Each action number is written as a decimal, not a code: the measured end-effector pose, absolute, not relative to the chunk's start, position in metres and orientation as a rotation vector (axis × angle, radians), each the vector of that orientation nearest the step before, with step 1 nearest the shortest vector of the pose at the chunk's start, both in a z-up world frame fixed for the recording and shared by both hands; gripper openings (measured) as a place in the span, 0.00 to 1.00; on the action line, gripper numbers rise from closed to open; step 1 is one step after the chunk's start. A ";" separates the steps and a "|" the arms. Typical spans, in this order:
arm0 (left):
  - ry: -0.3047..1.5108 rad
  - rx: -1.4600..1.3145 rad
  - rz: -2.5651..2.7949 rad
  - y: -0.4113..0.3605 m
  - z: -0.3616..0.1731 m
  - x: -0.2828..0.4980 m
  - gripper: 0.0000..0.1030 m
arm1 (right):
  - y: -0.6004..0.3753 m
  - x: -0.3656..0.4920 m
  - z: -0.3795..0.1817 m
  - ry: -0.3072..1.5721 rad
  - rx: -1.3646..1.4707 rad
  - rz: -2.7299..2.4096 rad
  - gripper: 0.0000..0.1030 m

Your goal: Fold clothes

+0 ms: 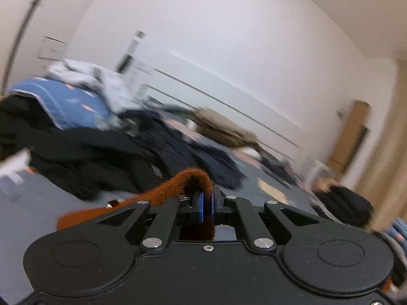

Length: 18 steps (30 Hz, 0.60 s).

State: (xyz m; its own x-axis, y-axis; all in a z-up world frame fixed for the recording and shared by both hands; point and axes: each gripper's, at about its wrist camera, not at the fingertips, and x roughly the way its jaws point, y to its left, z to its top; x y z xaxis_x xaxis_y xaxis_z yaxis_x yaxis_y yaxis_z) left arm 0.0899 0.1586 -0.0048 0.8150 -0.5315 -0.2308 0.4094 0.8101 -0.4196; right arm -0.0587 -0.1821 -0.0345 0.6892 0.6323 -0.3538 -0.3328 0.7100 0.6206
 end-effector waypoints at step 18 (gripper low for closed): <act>0.731 -0.117 -0.620 0.071 -0.063 0.019 0.11 | -0.227 -0.050 -0.022 0.542 0.547 0.412 0.54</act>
State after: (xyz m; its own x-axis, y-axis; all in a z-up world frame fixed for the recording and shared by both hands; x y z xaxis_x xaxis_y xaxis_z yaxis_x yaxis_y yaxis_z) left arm 0.0185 0.0712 -0.0631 0.5749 -0.5676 -0.5893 0.4885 0.8159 -0.3093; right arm -0.0504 -0.2266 -0.0219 0.7823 0.5009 -0.3701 -0.2230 0.7801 0.5845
